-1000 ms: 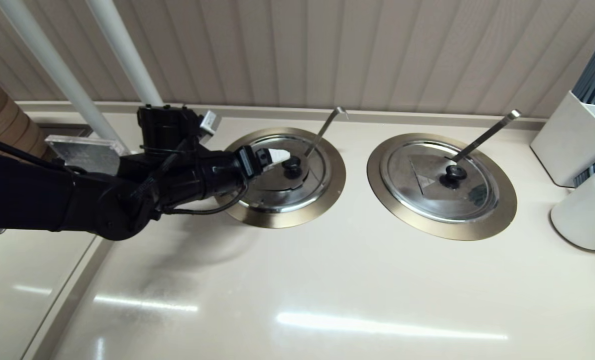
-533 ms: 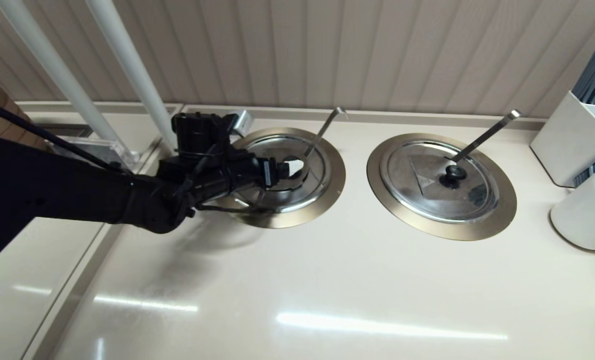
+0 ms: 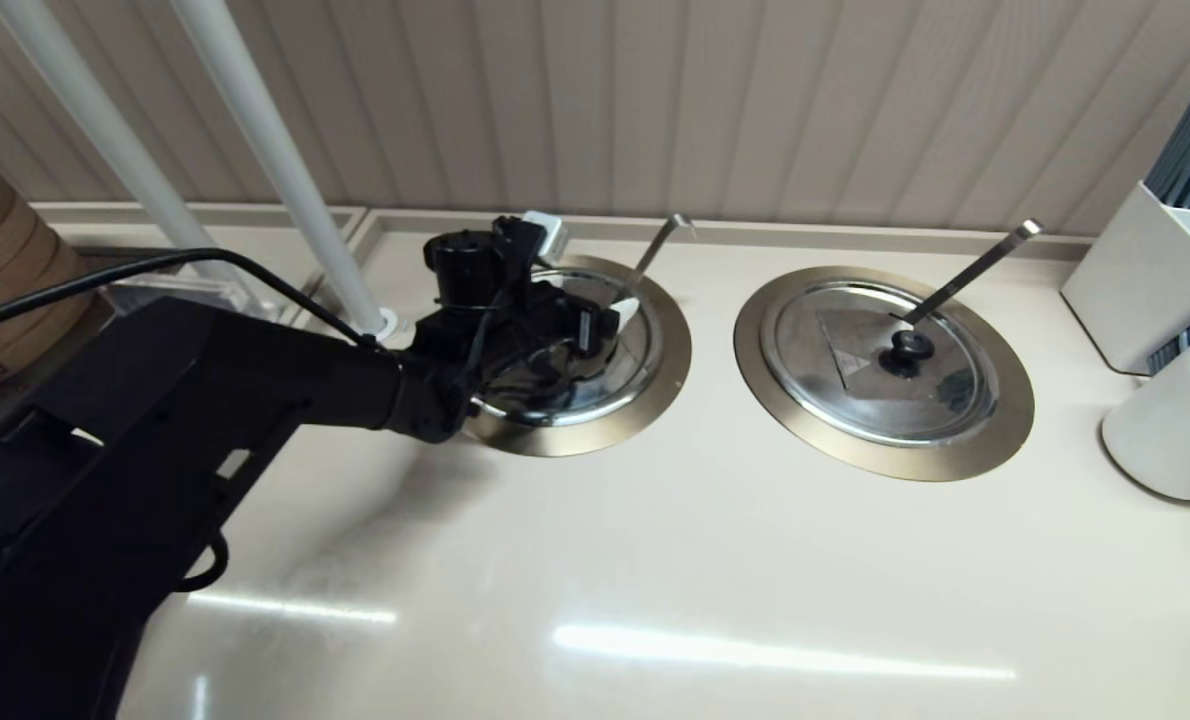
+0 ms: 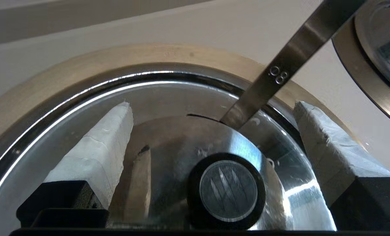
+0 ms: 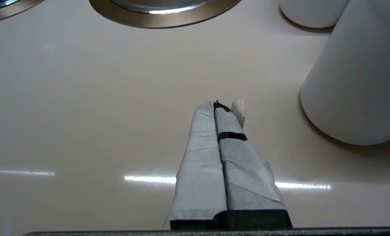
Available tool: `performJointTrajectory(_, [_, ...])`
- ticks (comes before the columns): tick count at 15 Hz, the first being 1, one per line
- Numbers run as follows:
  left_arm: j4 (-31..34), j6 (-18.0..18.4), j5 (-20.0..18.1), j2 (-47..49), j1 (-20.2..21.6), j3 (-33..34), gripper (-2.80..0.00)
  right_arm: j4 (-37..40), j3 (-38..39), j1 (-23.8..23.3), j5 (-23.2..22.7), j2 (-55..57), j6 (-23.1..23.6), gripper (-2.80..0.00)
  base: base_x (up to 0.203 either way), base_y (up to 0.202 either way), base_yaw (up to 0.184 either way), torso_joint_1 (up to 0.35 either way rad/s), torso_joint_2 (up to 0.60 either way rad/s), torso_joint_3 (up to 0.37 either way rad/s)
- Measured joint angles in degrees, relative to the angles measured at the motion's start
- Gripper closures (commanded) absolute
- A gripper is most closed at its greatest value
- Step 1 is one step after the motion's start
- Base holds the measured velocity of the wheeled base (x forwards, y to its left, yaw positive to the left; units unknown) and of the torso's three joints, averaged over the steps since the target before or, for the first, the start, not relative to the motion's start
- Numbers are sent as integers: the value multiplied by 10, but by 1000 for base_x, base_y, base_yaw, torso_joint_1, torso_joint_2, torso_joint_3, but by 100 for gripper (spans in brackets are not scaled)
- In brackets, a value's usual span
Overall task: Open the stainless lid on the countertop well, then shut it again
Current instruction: Put the spoon in the groove
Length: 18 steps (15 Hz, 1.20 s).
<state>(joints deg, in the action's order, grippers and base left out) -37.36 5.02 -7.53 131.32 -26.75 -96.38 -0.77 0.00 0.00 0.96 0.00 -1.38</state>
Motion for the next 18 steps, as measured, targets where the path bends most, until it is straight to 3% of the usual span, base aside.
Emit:
performJointTrajectory(8, [1, 19, 8, 93, -1, -145, -280, 0, 0, 0, 0, 0, 0, 0, 0, 0, 0, 0, 0, 0])
performJointTrajectory(18, [4, 20, 8, 101, 16, -160, -280, 0, 0, 0, 0, 0, 0, 0, 0, 0, 0, 0, 0, 0])
